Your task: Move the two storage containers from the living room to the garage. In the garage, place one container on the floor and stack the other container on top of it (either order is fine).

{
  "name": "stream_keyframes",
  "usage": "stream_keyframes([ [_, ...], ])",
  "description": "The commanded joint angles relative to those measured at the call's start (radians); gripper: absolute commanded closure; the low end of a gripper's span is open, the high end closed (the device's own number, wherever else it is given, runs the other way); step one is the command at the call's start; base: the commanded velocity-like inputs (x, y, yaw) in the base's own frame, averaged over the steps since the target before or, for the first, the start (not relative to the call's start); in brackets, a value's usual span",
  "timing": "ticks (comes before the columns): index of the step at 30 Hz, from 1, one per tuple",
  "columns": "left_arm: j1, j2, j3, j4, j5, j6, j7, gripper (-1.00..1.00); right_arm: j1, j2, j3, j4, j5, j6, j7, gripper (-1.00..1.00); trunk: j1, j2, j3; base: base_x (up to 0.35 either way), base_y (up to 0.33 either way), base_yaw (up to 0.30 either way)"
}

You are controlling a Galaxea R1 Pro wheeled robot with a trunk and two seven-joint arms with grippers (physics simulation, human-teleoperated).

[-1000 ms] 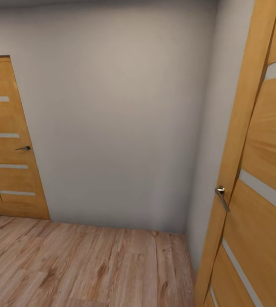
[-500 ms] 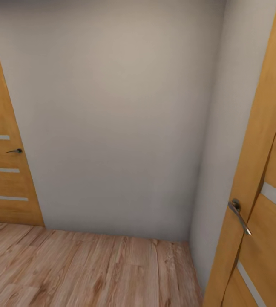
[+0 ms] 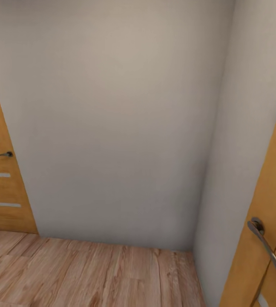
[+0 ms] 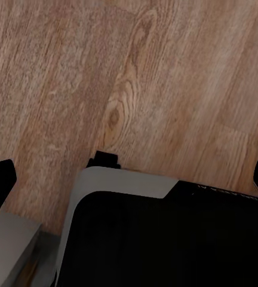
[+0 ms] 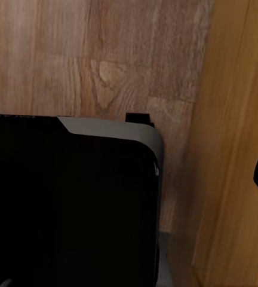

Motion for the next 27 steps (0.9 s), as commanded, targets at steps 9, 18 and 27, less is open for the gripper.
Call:
stream_keyframes([
  [9,-0.001,0.000,-0.007,0.003,0.009,-0.003,-0.003,-1.00,-0.001,-0.002,0.008,0.003,-0.005,-0.011,0.003,-1.00,0.001,-0.001,-0.001,0.322,0.000,0.112],
  [18,-0.001,0.000,-0.007,0.003,0.009,-0.003,-0.003,-1.00,-0.001,0.000,0.011,0.003,-0.004,-0.010,0.003,-1.00,0.001,-0.001,-0.001,0.322,0.000,0.274],
  [27,-0.001,0.000,-0.007,0.004,0.009,-0.004,-0.003,-1.00,-0.001,0.000,0.011,0.002,-0.004,-0.012,0.003,-1.00,0.001,-0.001,-0.001,0.322,0.000,0.277],
])
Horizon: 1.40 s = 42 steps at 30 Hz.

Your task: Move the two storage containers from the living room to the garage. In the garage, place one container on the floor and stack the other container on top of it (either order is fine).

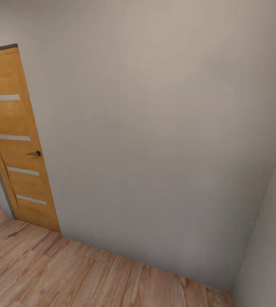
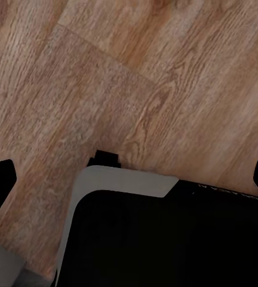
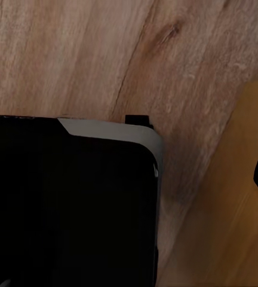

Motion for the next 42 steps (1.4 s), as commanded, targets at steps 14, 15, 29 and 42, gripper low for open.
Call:
stream_keyframes([
  [14,-0.001,0.000,-0.007,0.002,0.009,-0.005,-0.003,-1.00,-0.002,0.000,0.008,0.003,-0.008,-0.006,0.004,-1.00,0.001,-0.001,-0.001,0.161,0.000,0.277],
  [15,-0.001,0.000,-0.007,0.002,0.009,-0.005,-0.003,-1.00,-0.002,0.000,0.008,0.004,-0.007,-0.006,0.004,-1.00,0.001,-0.001,-0.001,0.008,0.000,0.277],
  [29,-0.001,0.000,-0.007,0.002,0.009,-0.005,-0.002,-1.00,-0.001,0.011,0.006,0.003,-0.002,-0.006,0.004,-1.00,0.001,-0.001,-0.001,0.001,0.000,0.277],
  [42,-0.001,0.003,-0.005,0.002,0.015,-0.003,-0.002,-1.00,-0.001,0.030,0.007,0.003,-0.001,-0.008,0.003,-1.00,0.001,-0.001,-0.001,0.111,0.000,0.277],
])
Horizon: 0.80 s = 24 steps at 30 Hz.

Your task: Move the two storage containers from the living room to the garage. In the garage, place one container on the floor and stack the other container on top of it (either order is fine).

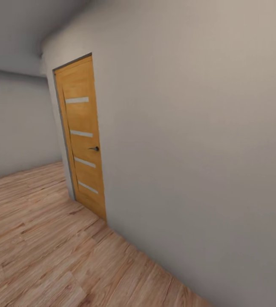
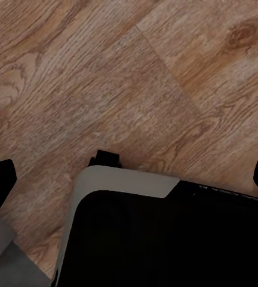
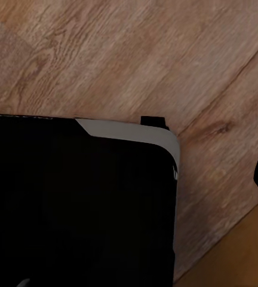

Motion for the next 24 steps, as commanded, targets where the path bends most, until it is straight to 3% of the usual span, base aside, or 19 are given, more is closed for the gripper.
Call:
stream_keyframes([
  [1,-0.001,0.000,-0.007,0.002,0.010,-0.003,-0.003,-1.00,-0.001,0.000,0.008,0.003,-0.008,-0.006,0.004,-1.00,0.001,-0.001,-0.001,0.313,0.000,0.277],
  [21,-0.001,0.000,-0.007,0.002,0.010,-0.003,-0.003,-1.00,-0.002,-0.018,0.018,0.003,-0.002,0.001,0.007,-1.00,0.001,-0.001,-0.001,0.319,0.000,0.279],
  [23,-0.001,0.000,-0.007,0.002,0.010,-0.003,-0.003,-1.00,-0.001,-0.018,0.035,0.003,0.013,0.001,0.007,-1.00,0.001,-0.001,-0.001,0.320,0.000,0.283],
  [24,-0.001,0.000,-0.007,0.002,0.010,-0.003,-0.003,-1.00,-0.002,-0.017,0.070,0.003,0.045,0.000,0.005,-1.00,0.001,-0.001,-0.001,0.320,0.000,0.283],
])
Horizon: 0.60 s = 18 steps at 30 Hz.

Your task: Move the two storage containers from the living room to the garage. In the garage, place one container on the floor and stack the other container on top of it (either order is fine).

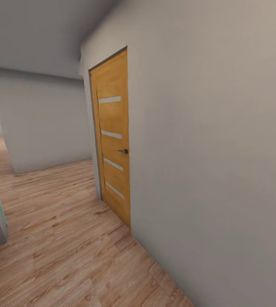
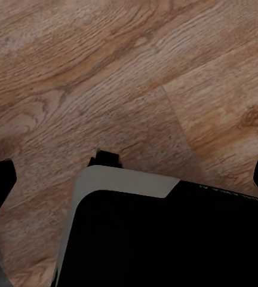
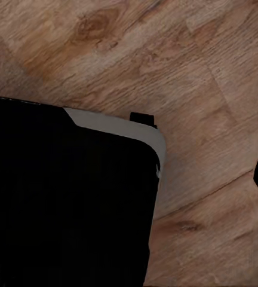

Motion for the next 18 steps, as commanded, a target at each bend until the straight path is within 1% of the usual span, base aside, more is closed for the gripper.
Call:
stream_keyframes([
  [1,-0.001,0.000,-0.007,0.002,0.009,-0.003,-0.003,-1.00,-0.001,0.001,0.023,0.003,0.013,-0.008,0.002,-1.00,0.001,-0.001,-0.001,0.320,0.000,0.284],
  [5,-0.001,0.000,-0.007,0.002,0.009,-0.003,-0.003,-1.00,-0.001,-0.003,0.036,0.003,0.024,-0.009,0.001,-1.00,0.001,-0.001,-0.001,0.320,0.000,0.284],
  [18,-0.001,0.000,-0.007,0.003,0.009,-0.004,-0.003,-1.00,-0.001,-0.004,0.036,0.003,0.025,-0.009,-0.001,-1.00,0.001,-0.001,-0.001,0.318,0.000,0.283],
])
